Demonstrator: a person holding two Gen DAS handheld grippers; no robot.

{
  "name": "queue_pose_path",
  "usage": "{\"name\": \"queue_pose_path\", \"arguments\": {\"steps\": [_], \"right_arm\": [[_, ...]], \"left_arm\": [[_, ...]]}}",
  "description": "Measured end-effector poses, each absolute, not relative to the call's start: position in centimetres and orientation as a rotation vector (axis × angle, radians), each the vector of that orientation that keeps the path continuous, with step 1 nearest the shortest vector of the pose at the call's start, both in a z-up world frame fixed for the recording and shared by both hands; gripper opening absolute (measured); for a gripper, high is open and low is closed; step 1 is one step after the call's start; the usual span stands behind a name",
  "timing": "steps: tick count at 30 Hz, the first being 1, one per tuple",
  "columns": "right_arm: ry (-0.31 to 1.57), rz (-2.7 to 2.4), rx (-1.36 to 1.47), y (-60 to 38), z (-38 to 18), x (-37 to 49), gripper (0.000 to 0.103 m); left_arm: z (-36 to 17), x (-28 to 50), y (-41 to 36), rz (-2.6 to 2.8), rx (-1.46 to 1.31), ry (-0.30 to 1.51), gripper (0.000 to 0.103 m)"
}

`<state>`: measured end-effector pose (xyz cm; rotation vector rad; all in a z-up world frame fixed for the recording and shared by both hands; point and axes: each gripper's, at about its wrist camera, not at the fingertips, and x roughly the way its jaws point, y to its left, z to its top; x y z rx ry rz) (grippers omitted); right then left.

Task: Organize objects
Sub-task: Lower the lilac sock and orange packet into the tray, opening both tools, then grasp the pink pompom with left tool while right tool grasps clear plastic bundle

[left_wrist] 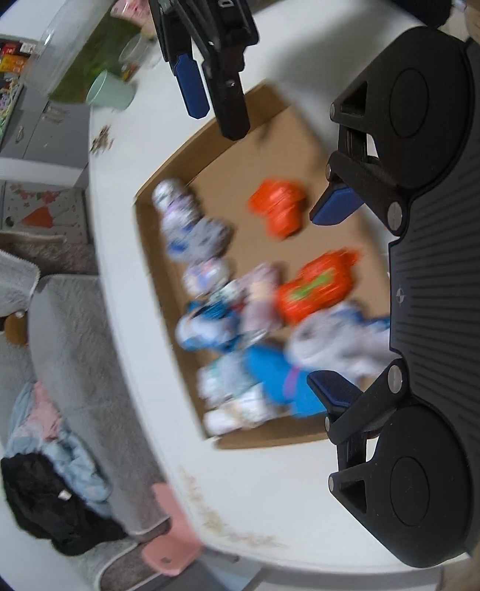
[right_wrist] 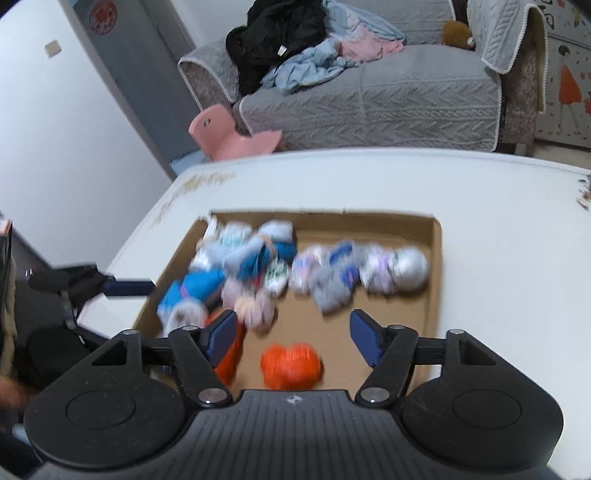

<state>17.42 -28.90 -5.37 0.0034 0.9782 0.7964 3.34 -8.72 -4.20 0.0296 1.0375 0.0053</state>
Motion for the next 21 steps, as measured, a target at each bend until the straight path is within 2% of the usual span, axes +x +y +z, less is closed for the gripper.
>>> {"name": "queue_pose_path", "arguments": {"steps": [5,13,21], "right_arm": [[1.038,0.812,-0.031,-30.2,-6.4,13.8,0.084],[1.136,0.817,-0.146,-29.7,-9.2,9.8,0.087],[1.176,0.841,-0.229,-28.4,-11.1,9.1,0.087]], "left_arm": [[-5.2,-0.1,-11.4,-0.076,0.021,1.101,0.091],[-8.7,-1.1,-15.3,-0.117,0.146,1.148,0.092],[-10.6,-0.1,-14.9,-0.074,0.173,1.176,0.092]]}}
